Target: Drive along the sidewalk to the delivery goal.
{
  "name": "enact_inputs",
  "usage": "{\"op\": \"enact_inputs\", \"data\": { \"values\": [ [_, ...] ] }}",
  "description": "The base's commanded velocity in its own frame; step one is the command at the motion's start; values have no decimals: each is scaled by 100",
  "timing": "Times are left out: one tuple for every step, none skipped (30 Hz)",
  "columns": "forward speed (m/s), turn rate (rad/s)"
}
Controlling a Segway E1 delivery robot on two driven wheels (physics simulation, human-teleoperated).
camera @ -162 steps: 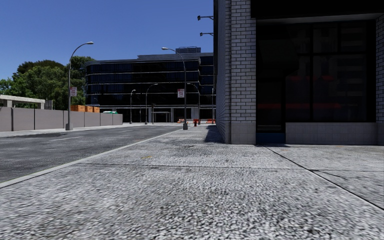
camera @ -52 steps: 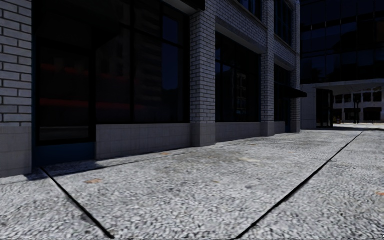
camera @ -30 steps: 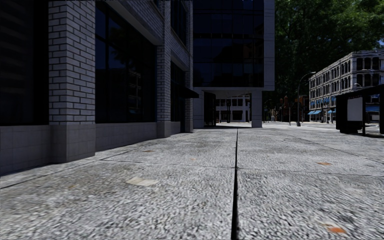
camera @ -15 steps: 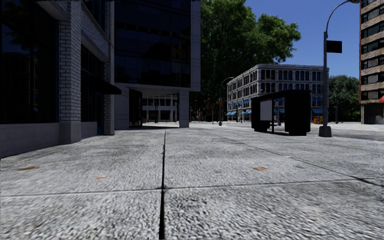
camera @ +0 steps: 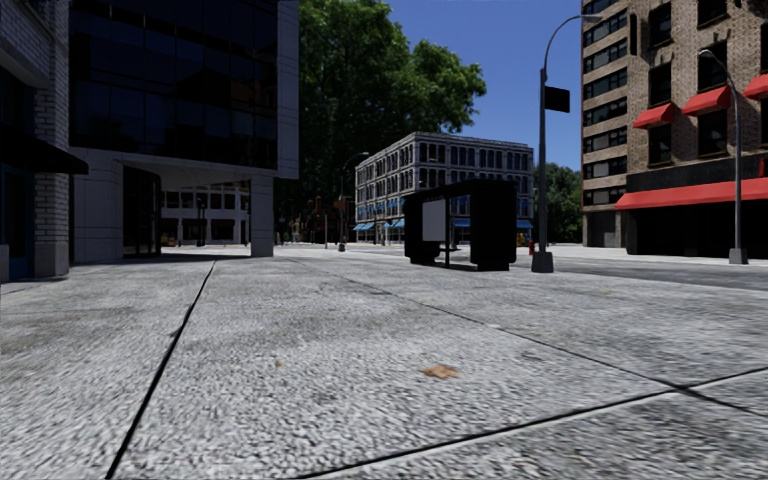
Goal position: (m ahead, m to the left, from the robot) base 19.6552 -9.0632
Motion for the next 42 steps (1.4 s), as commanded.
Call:
{"op": "enact_inputs", "data": {
  "values": [
    [200,0],
    [200,0],
    [200,0],
    [200,0],
    [200,0],
    [200,0],
    [200,0],
    [200,0],
    [200,0],
    [200,0],
    [200,0],
    [200,0],
    [200,0],
    [200,0],
    [200,0],
    [200,0],
    [200,13],
    [200,23],
    [200,32],
    [200,35],
    [200,35],
    [200,36],
    [200,36],
    [200,36],
    [200,36],
    [200,36],
    [200,36],
    [200,36],
    [200,36],
    [200,36],
    [200,36],
    [200,36],
    [200,34],
    [200,34],
    [200,0],
    [200,0],
    [200,0],
    [200,0],
    [200,0],
    [200,0],
    [200,0],
    [200,0]
  ]
}}
